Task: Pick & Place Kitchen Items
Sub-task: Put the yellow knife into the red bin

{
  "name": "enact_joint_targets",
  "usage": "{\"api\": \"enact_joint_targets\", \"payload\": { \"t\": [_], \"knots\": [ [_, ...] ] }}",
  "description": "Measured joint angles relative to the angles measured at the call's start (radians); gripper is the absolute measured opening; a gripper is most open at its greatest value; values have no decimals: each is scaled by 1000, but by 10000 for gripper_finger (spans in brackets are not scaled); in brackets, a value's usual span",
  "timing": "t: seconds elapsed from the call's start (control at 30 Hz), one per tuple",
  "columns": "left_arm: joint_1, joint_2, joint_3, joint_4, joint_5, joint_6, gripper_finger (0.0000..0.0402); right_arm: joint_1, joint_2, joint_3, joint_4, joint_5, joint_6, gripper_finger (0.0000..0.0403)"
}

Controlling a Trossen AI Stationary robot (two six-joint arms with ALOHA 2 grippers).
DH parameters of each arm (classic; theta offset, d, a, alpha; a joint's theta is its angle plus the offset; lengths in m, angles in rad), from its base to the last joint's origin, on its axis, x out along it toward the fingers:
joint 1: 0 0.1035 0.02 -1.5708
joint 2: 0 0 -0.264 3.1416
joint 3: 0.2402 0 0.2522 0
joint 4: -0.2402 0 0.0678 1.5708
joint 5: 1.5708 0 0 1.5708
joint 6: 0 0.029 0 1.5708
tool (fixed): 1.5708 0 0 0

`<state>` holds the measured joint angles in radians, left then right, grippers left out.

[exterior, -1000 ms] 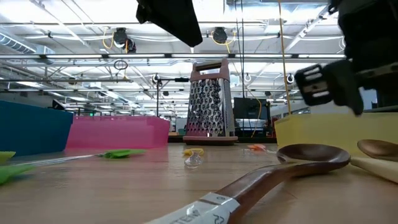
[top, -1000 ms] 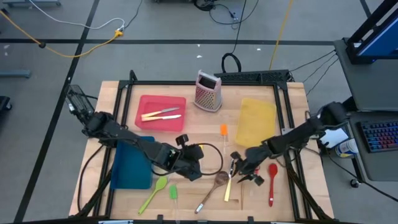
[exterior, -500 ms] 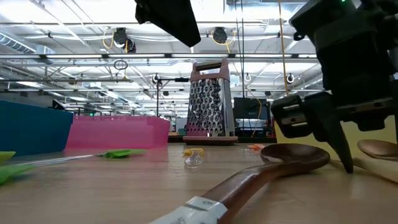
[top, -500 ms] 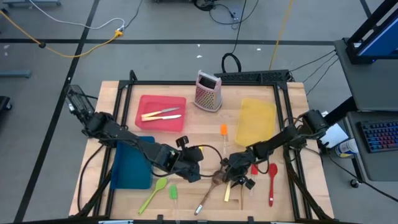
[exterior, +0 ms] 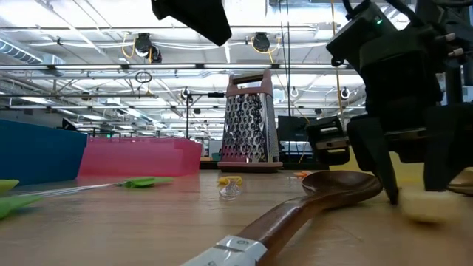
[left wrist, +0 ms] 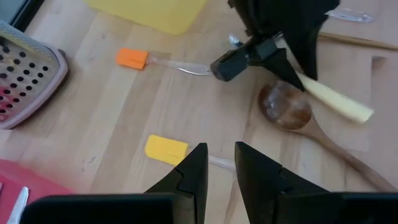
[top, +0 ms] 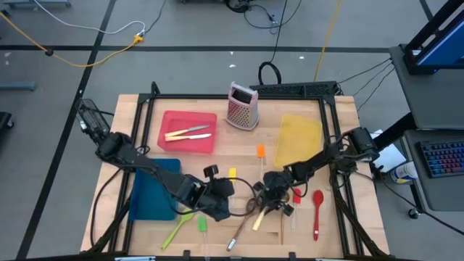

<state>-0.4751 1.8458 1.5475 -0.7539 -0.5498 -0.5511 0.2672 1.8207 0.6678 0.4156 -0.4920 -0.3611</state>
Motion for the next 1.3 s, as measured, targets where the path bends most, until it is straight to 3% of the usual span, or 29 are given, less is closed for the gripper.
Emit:
{"api": "enact_joint_targets", "payload": {
  "t": [0.13,0.7,0.93,1.3],
  "knots": [
    [1,0,0,6,-1,-8,81,-9,6,1,-6,-16,4,39],
    [5,0,0,84,-52,-30,81,-5,-138,-5,-58,-4,8,46],
    [37,0,0,257,-57,47,81,2,-270,-4,-165,191,-53,46],
    [132,0,0,256,-37,176,81,0,-330,-2,-118,691,-148,46]
  ]
}}
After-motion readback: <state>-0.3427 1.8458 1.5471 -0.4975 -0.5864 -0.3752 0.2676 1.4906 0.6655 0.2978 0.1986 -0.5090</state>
